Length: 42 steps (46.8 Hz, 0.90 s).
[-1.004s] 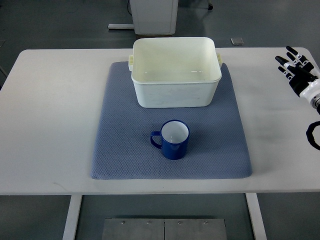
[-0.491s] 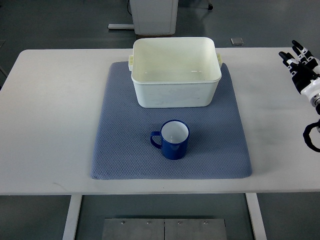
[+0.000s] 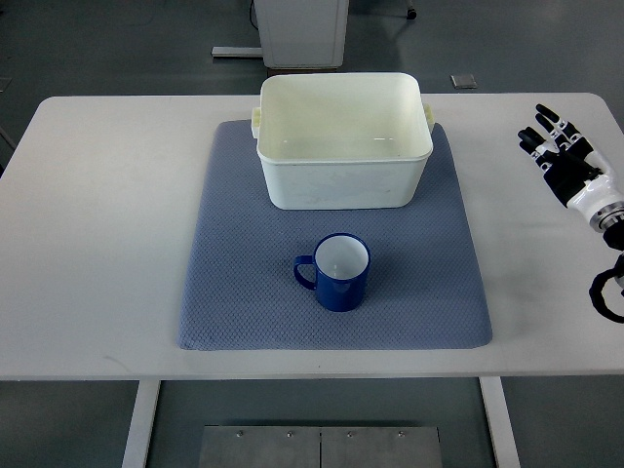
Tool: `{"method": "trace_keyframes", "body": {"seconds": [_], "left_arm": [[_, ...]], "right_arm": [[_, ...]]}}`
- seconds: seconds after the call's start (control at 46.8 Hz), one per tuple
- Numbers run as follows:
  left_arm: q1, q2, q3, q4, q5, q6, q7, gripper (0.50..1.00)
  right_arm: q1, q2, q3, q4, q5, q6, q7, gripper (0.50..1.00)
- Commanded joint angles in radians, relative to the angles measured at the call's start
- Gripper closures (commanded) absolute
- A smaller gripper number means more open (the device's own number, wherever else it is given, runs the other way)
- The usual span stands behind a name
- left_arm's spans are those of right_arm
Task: Place cup in box with right hand
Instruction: 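Move the right hand inward toward the blue mug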
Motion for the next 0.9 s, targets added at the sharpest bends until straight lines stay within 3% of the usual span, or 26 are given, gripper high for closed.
{"method": "trace_keyframes", "body": {"seconds": [0.0, 0.534, 0.876], "left_arm": [[0.0, 0.0, 0.0, 0.0, 0.0, -0.001, 0.001, 0.5], [0.0, 0.0, 0.0, 0.0, 0.001, 0.001, -0.001, 0.5], [0.0, 0.0, 0.0, 0.0, 0.0, 0.001, -0.001, 0.5]], "right_arm": [[-0.033, -0.042, 0.0, 0.104, -0.003, -0.007, 0.005, 0.5], [-0.223, -0.339, 0.0, 0.582, -0.101, -0.01, 0.019, 0.5], [-0.307, -0.44, 0.0, 0.721, -0.25, -0.063, 0.06, 0.5]]}}
